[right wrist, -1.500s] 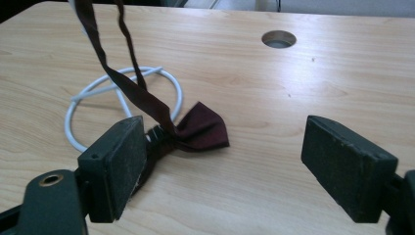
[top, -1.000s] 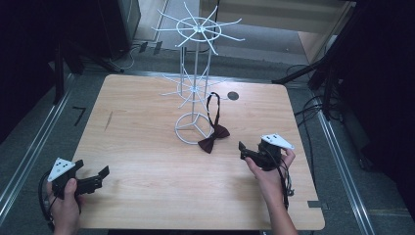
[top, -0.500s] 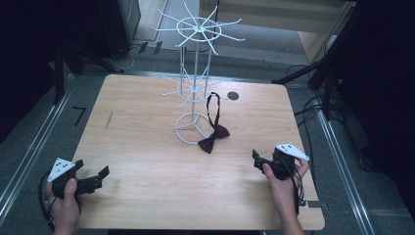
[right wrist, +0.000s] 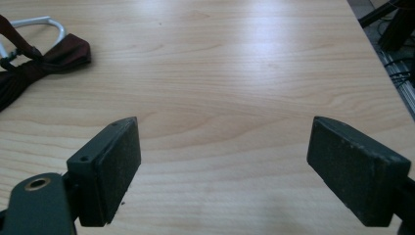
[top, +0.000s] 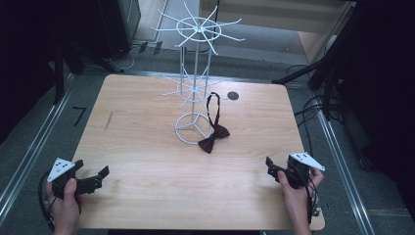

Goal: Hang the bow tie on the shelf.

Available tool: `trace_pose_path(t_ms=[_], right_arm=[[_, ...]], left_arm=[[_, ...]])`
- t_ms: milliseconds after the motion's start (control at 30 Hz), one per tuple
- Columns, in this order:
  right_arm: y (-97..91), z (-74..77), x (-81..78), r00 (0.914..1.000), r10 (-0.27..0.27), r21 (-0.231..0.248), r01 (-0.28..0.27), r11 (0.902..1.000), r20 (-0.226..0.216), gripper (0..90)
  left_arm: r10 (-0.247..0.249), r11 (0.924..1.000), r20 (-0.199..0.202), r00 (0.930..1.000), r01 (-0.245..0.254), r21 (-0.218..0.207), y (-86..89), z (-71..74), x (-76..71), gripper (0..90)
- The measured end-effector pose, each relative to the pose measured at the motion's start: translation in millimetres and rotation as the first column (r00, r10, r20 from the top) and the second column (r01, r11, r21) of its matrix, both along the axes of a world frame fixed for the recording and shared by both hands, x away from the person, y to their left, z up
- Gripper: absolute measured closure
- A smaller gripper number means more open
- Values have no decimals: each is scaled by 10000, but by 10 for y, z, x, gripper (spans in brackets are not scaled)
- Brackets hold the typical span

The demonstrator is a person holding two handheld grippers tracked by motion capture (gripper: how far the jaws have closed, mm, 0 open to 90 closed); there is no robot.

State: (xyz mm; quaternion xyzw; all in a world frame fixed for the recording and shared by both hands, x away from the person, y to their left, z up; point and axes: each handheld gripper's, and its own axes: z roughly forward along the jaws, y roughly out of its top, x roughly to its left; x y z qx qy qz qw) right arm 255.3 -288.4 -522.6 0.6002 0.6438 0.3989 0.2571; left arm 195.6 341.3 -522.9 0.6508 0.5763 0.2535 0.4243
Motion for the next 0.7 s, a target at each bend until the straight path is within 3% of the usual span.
trace_pose_path(t_ms=[700], right_arm=[[-601,-178,-383,9964,-817,70,819,9966,-208,131]], left_arm=[[39,10000,36,10000,-39,16,-6,1,-5,0]])
